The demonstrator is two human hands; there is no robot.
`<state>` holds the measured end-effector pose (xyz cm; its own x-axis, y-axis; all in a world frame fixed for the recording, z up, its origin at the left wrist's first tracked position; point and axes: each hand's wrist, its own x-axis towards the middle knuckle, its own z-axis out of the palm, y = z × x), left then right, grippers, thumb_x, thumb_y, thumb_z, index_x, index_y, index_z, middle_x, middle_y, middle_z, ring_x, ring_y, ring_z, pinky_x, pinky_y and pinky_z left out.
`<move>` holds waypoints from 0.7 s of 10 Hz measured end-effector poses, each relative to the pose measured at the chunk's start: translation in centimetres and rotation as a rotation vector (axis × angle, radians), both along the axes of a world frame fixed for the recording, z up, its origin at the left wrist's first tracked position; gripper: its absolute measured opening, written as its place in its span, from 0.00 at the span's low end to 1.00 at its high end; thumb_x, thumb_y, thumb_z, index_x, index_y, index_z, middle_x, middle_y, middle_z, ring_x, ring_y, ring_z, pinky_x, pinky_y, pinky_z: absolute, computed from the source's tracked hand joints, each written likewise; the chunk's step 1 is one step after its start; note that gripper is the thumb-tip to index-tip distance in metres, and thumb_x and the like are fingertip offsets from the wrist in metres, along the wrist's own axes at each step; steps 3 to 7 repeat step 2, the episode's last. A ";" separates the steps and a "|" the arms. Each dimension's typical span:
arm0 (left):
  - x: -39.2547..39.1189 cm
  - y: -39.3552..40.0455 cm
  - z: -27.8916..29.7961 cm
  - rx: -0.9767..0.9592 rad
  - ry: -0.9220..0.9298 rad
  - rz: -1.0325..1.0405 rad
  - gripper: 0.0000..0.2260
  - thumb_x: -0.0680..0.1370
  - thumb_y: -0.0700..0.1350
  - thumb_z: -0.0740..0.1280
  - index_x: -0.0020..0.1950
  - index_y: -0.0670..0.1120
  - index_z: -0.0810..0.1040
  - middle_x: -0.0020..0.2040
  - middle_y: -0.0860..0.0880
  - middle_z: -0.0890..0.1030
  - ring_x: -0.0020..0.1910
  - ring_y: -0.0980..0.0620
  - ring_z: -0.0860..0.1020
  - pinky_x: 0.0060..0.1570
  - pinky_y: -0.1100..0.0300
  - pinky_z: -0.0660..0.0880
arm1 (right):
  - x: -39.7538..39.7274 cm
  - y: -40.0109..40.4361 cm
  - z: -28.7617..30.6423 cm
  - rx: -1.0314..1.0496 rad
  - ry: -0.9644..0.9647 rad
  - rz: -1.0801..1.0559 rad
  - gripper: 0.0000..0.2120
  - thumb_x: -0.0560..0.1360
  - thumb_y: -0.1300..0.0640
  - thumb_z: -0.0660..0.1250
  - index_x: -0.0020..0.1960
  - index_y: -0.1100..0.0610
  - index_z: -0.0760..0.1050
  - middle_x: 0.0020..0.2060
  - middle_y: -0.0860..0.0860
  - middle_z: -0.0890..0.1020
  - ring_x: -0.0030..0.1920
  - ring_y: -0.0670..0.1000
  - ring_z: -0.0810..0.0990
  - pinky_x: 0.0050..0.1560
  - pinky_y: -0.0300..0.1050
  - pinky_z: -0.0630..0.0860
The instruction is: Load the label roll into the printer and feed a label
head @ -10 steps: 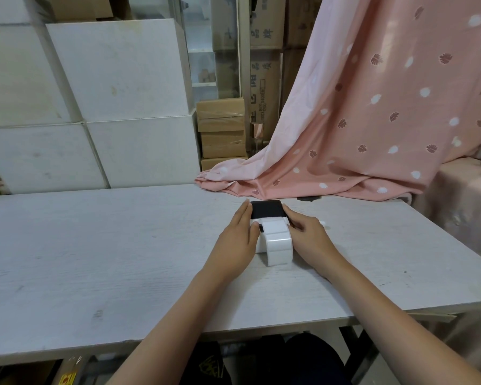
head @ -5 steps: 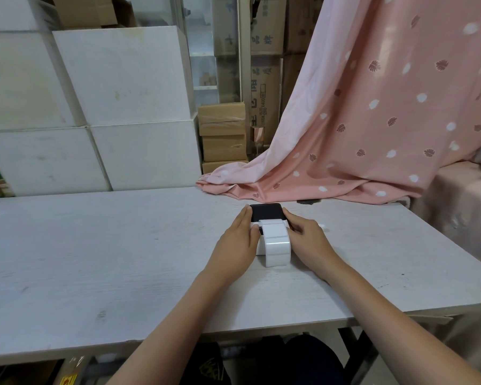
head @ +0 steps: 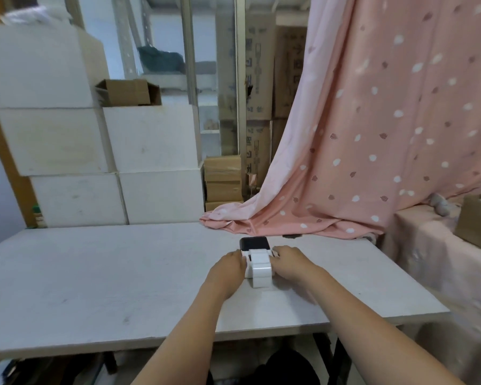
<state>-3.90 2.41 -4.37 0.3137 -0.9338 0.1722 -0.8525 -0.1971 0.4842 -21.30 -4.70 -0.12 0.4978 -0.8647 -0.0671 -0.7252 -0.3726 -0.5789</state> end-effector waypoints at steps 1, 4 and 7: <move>-0.3 1.7 2.5 0.175 -0.191 0.081 0.16 0.85 0.49 0.50 0.60 0.45 0.75 0.61 0.44 0.79 0.56 0.44 0.78 0.51 0.54 0.74 | -0.6 0.5 2.0 -0.055 0.299 -0.048 0.19 0.79 0.49 0.63 0.64 0.59 0.76 0.58 0.56 0.79 0.52 0.56 0.79 0.51 0.47 0.75; -0.3 3.4 5.0 0.228 -0.243 0.140 0.19 0.85 0.50 0.51 0.68 0.44 0.74 0.67 0.43 0.76 0.63 0.44 0.76 0.58 0.52 0.73 | -1.6 0.6 3.7 -0.129 0.398 -0.113 0.18 0.79 0.56 0.62 0.69 0.55 0.73 0.62 0.53 0.78 0.59 0.55 0.81 0.49 0.45 0.73; -0.3 3.4 5.0 0.228 -0.243 0.140 0.19 0.85 0.50 0.51 0.68 0.44 0.74 0.67 0.43 0.76 0.63 0.44 0.76 0.58 0.52 0.73 | -1.6 0.6 3.7 -0.129 0.398 -0.113 0.18 0.79 0.56 0.62 0.69 0.55 0.73 0.62 0.53 0.78 0.59 0.55 0.81 0.49 0.45 0.73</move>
